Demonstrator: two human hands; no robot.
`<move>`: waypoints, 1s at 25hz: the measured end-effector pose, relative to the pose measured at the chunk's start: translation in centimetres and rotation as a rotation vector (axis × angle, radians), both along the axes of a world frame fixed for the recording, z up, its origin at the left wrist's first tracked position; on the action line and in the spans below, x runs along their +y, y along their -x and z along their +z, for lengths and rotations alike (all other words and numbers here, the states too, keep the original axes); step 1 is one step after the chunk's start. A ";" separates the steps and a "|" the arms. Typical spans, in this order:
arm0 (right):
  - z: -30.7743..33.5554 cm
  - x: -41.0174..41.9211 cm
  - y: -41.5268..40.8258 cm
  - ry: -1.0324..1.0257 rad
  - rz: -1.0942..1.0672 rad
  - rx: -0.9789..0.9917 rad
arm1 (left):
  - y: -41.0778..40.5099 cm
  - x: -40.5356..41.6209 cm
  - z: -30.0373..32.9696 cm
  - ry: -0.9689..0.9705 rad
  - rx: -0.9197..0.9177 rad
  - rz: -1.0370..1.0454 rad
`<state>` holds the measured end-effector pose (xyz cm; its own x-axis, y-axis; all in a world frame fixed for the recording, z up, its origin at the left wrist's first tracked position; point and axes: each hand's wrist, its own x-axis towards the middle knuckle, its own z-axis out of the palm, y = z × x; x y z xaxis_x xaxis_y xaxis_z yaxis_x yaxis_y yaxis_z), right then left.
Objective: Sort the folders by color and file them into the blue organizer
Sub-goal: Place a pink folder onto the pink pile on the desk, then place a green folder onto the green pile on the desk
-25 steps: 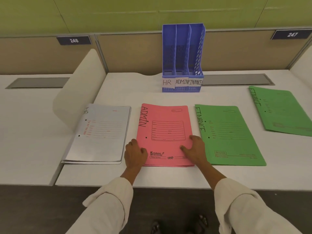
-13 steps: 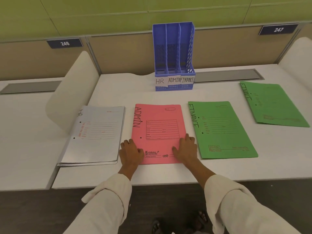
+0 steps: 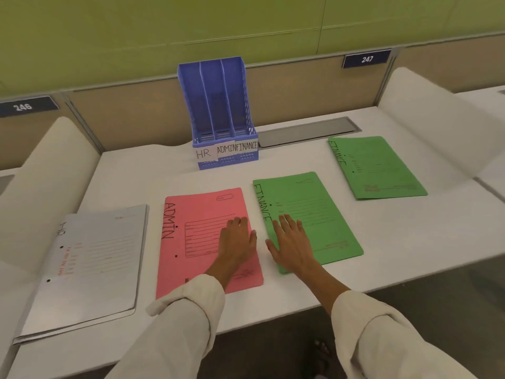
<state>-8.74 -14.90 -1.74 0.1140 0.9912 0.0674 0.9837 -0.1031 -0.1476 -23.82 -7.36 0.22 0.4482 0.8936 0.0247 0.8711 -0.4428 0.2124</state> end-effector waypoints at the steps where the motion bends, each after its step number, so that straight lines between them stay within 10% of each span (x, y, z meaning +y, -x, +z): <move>1: 0.1 0.0 -2.1 -0.004 -0.026 0.003 | -2.1 0.3 0.0 -0.005 -0.008 -0.032; 25: -3.9 0.8 -38.6 0.065 -0.333 0.124 | -40.3 3.9 -4.5 0.113 0.073 -0.214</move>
